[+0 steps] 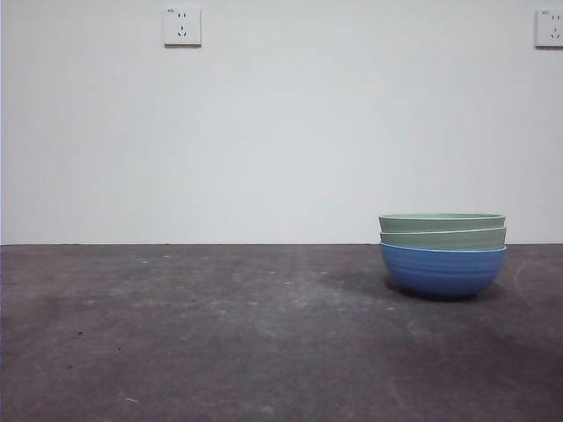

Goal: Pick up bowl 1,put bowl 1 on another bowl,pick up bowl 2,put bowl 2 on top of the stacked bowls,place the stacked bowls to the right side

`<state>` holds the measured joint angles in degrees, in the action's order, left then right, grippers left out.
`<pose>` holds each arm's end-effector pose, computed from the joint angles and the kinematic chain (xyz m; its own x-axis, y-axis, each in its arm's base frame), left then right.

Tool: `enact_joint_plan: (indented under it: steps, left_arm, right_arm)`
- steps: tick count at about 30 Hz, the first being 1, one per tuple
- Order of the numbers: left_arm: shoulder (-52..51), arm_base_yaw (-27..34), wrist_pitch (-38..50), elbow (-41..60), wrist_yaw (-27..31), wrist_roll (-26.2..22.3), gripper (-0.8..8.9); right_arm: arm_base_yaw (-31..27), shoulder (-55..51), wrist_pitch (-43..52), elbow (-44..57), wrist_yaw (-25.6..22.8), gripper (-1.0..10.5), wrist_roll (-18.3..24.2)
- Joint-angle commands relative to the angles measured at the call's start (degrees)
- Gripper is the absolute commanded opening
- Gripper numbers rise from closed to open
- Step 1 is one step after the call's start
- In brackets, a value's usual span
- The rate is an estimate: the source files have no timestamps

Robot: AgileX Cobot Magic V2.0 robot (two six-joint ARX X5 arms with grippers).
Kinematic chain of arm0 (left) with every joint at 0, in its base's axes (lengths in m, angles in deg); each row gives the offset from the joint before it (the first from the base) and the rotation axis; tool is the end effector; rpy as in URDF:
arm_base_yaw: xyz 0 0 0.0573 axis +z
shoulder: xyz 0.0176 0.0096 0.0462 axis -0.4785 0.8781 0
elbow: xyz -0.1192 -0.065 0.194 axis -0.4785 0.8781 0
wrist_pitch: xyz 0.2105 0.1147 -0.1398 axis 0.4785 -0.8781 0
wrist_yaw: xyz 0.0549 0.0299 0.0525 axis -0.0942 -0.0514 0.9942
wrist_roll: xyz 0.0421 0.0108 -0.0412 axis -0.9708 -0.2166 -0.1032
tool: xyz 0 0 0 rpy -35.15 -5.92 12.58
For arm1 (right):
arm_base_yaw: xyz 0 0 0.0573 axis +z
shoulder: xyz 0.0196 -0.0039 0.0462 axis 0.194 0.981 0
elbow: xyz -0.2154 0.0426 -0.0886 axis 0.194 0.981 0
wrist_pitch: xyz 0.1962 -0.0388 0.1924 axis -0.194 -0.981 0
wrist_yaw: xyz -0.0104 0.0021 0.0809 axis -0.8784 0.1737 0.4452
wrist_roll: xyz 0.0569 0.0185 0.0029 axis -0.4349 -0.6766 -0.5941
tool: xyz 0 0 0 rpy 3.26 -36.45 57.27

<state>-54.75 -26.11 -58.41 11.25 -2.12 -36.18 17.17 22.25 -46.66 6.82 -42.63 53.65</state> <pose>0.1574 -0.0053 0.1523 0.9523 -0.2687 -0.1447 0.2629 0.9630 -0.0586 0.1544 0.0202 0.1532 0.9567 0.2019 -0.2097 -0.1790 0.9761 0.1235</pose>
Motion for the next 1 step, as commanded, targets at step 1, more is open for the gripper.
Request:
enact_joint_plan:
  steps: [1]
  left_arm:
    - [-0.1,0.2,0.2,0.9,0.0,0.2,-0.01]
  right_arm:
    - [0.0,-0.2,0.3,0.7,-0.2,0.0,0.3]
